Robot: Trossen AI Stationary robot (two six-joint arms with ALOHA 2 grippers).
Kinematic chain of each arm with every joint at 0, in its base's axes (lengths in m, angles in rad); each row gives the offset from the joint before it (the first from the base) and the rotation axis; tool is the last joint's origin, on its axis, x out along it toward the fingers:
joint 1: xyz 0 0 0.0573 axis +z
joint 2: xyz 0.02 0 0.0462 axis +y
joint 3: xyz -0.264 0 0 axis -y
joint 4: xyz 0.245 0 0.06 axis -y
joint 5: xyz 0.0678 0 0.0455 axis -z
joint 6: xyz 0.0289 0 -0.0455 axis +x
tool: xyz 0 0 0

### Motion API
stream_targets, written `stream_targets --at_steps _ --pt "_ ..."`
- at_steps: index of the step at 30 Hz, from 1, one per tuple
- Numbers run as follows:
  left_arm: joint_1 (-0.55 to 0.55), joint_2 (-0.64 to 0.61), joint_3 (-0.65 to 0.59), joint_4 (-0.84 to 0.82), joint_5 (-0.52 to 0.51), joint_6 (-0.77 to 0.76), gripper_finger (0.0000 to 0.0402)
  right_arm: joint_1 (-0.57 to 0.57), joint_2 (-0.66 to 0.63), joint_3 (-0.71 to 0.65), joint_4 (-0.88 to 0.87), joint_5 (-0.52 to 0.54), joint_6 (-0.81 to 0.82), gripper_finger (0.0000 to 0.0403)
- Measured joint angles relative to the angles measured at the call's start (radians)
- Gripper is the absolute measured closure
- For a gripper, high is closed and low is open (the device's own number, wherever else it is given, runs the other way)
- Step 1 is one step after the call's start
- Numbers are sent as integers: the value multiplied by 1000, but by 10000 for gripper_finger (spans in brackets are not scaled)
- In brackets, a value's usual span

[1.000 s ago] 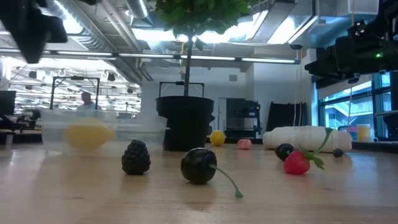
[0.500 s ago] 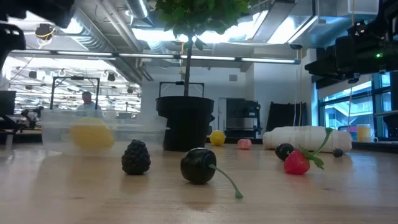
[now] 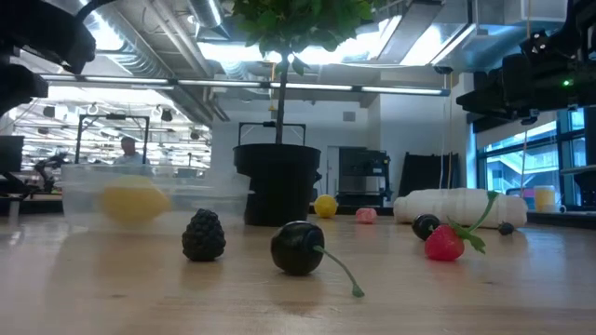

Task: Pick and placing Produce into tupperware
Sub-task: Put the middle left red strawberry into the transparent bin

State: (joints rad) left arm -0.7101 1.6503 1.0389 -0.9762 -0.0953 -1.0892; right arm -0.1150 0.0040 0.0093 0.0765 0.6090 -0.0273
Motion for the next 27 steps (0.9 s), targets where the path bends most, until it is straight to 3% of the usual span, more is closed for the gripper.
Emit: stream_targets --at_steps 12,27 --pt "0 0 -11 -23 -60 1 166 0 0 0 0 0 -2 221" --pt "1 0 -165 197 -45 -7 166 0 0 0 0 0 -3 221"
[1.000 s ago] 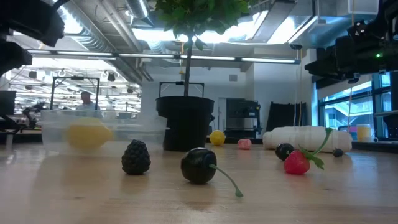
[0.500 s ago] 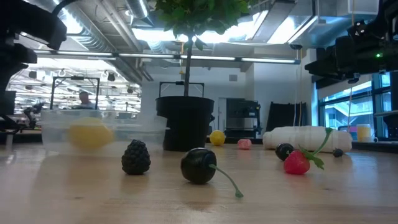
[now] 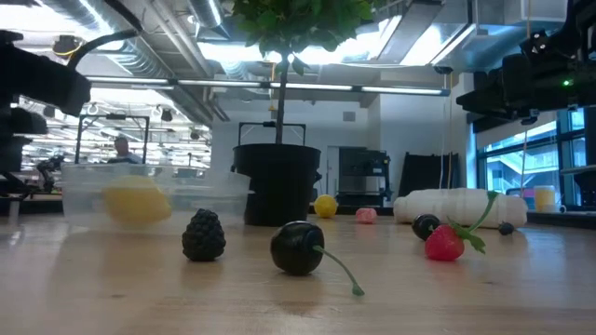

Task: Pick and placing Produce into tupperware
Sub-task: Put the middle left red strawberry into the transparent bin

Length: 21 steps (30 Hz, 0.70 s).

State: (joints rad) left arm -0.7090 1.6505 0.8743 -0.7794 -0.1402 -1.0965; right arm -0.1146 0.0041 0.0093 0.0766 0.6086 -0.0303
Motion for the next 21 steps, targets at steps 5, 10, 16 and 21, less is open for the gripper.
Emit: stream_targets --at_steps 5,10,16,21 --pt "0 -4 -15 16 0 -1 167 0 0 0 0 0 0 221" --pt "0 -4 -16 14 0 0 167 0 0 0 0 0 0 221" --pt "0 -4 -16 12 -1 0 167 0 0 0 0 0 0 221" --pt "0 -3 -17 13 0 0 174 0 0 0 0 0 0 221"
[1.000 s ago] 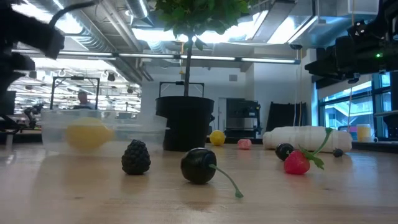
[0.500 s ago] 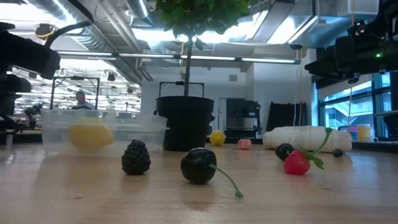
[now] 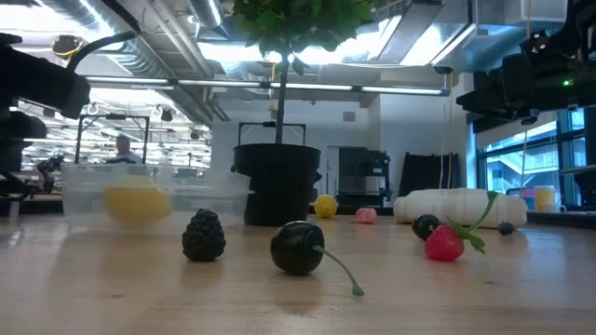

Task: Pick and placing Produce into tupperware
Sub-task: Put the middle left red strawberry into the transparent bin

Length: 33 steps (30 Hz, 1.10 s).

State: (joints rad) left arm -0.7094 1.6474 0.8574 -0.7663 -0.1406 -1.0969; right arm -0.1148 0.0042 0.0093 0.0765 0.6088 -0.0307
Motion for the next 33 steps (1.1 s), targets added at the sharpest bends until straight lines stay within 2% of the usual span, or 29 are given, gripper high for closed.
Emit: stream_targets --at_steps 13,20,33 --pt "0 2 -1 13 3 1 277 0 0 0 0 0 0 221" --pt "0 2 -1 21 4 1 290 0 0 0 0 0 0 221" --pt "0 2 -1 23 0 0 337 0 0 0 0 0 0 221"
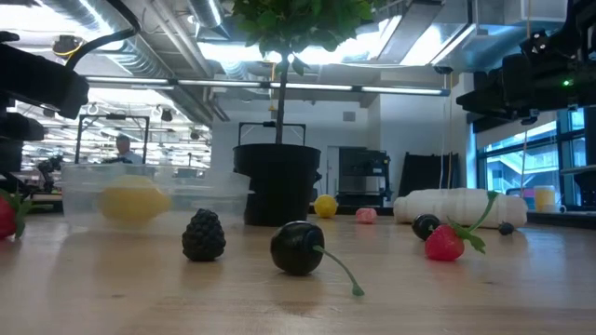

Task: Pick and placing Produce into tupperware
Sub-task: Put the middle left red strawberry into the transparent bin

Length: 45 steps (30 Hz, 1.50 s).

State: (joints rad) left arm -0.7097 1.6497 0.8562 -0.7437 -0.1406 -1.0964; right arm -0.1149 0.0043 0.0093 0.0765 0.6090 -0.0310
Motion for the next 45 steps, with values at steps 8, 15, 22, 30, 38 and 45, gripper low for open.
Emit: stream_targets --at_steps 8,15,22,30,38,45 --pt "0 0 -1 2 -3 -19 336 0 0 0 0 0 0 221" --pt "1 0 -1 -1 -5 -72 316 0 0 0 0 0 0 221" --pt "1 0 -1 -13 -7 -208 256 0 0 0 0 0 0 221" --pt "4 0 -2 -20 -22 -262 207 0 0 0 0 0 0 221" --pt "5 0 -2 -5 -28 -286 208 0 0 0 0 0 0 221" --pt "18 0 -2 0 -22 -289 209 0 0 0 0 0 0 221"
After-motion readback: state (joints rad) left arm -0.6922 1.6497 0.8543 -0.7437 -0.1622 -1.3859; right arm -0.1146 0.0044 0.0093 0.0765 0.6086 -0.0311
